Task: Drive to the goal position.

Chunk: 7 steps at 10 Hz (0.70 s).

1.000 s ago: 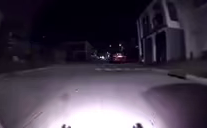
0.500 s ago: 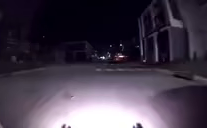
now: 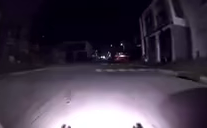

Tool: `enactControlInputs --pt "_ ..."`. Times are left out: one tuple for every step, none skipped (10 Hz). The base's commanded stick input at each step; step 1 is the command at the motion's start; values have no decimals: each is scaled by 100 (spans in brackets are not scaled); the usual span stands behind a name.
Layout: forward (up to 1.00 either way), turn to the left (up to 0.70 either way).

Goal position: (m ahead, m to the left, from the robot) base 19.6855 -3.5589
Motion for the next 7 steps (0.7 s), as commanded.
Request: enactControlInputs --pt "60 -15" --pt "60 -15" --pt "60 -15" --pt "60 -15" --pt "60 -15" --pt "60 -15" --pt "60 -7"
